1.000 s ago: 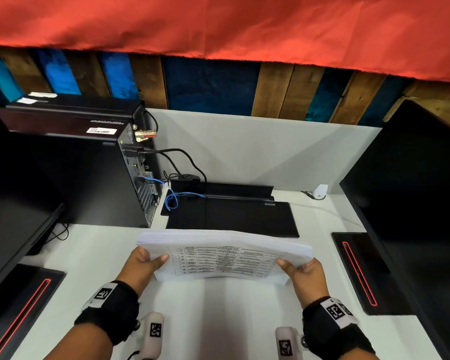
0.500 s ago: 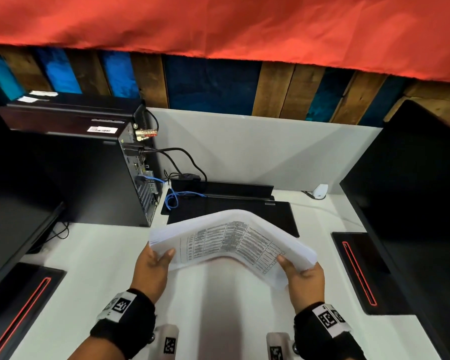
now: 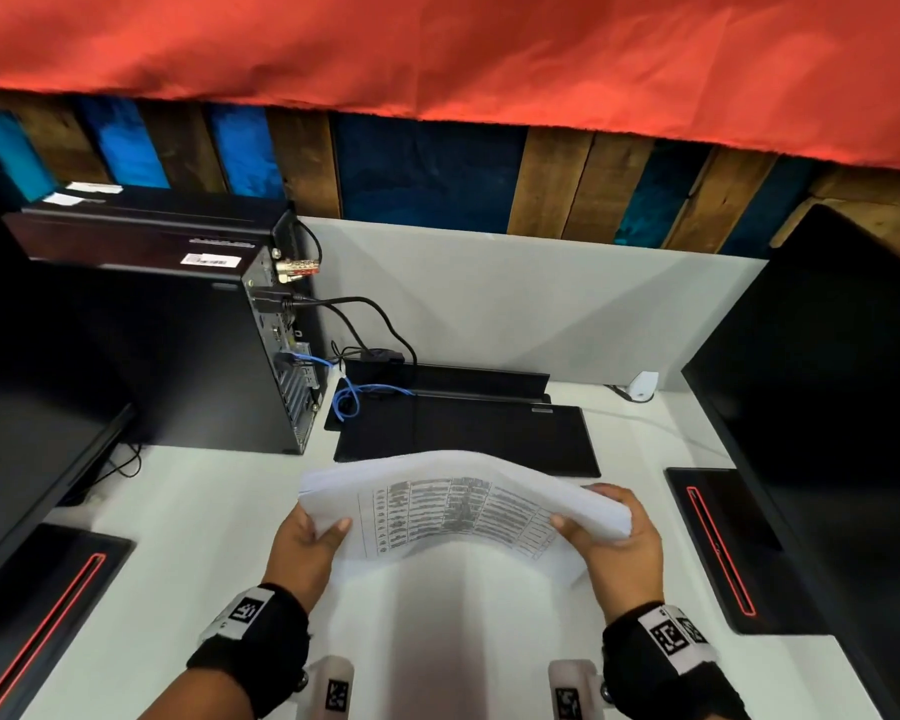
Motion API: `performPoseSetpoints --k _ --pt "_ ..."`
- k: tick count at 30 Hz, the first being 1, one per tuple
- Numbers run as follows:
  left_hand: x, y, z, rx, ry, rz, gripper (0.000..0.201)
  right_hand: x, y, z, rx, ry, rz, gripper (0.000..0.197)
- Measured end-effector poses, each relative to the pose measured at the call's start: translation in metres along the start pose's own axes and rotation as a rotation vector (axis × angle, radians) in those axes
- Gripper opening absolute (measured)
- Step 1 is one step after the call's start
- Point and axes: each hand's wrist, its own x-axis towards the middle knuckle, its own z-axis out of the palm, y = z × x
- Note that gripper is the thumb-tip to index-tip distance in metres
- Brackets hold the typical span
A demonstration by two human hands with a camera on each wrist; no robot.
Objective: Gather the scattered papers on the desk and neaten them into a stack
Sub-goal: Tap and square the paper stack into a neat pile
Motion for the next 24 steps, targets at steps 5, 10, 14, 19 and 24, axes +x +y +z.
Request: performPoseSetpoints --k 5,10,14,19,24 --pt "0.001 -0.001 0.001 -0.018 -0.018 -0.02 0.022 0.013 -0.041 -0.004 -0.539 -0.139 -0.311 0.032" --pt "0.002 0.002 0.002 -0.037 0.006 -0.035 0.028 0.008 -0.061 0.04 -1.258 -0.441 -0.588 0.03" --pt "0.004 0.002 0.001 -0.064 -0.024 -0.017 0.014 0.001 -0.061 0.077 -1.245 -0.565 -0.665 0.036" --pt "0.008 -0.001 -0.003 -0.067 -0.066 0.035 0.025 0.001 -0.065 0.079 -1.216 -0.525 -0.623 0.024" --pt "0.01 -0.005 0.006 0.058 0.112 0.159 0.059 0.007 -0.078 0.039 -0.905 -0.184 -0.409 0.017"
